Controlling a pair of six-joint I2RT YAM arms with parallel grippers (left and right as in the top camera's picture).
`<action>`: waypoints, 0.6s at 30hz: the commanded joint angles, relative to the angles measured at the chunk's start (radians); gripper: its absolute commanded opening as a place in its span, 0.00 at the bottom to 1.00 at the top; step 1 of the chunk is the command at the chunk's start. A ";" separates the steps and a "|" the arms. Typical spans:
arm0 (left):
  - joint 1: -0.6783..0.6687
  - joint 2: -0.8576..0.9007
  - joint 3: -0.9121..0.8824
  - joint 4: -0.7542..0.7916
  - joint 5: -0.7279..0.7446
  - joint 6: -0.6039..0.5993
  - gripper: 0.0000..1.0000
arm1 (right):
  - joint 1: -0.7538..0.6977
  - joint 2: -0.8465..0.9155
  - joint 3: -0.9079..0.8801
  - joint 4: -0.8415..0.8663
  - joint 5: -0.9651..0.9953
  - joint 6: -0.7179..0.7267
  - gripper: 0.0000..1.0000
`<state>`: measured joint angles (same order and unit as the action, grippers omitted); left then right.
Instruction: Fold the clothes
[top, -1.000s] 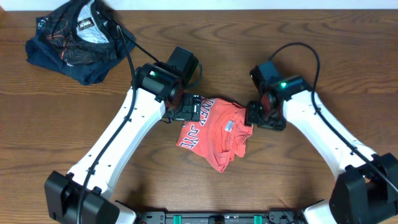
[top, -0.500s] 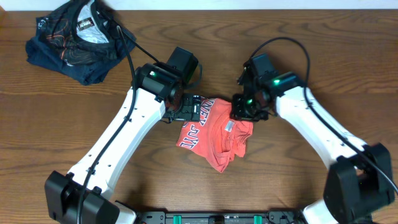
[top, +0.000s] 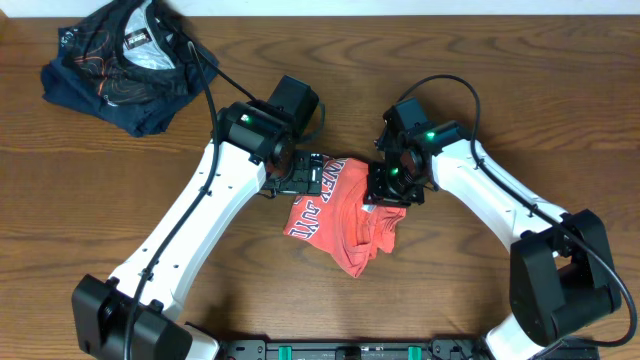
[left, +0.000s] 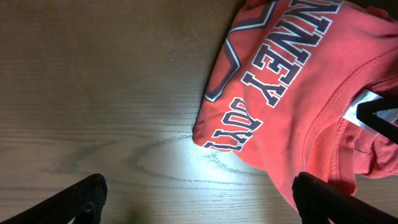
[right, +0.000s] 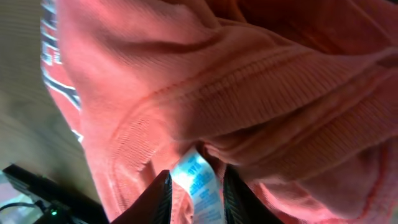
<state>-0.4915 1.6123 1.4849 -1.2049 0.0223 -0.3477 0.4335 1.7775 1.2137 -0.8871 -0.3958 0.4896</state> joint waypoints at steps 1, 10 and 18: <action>0.004 0.002 -0.010 -0.006 -0.009 -0.005 0.96 | 0.006 0.003 -0.020 -0.024 0.113 0.019 0.29; 0.004 0.002 -0.010 -0.006 -0.009 -0.005 0.97 | 0.003 0.003 -0.032 -0.109 0.295 0.037 0.30; 0.004 0.002 -0.010 -0.006 -0.009 -0.005 0.96 | -0.004 -0.004 0.091 -0.274 0.325 0.056 0.21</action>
<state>-0.4915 1.6123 1.4830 -1.2049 0.0223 -0.3477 0.4332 1.7775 1.2274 -1.1275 -0.1108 0.5259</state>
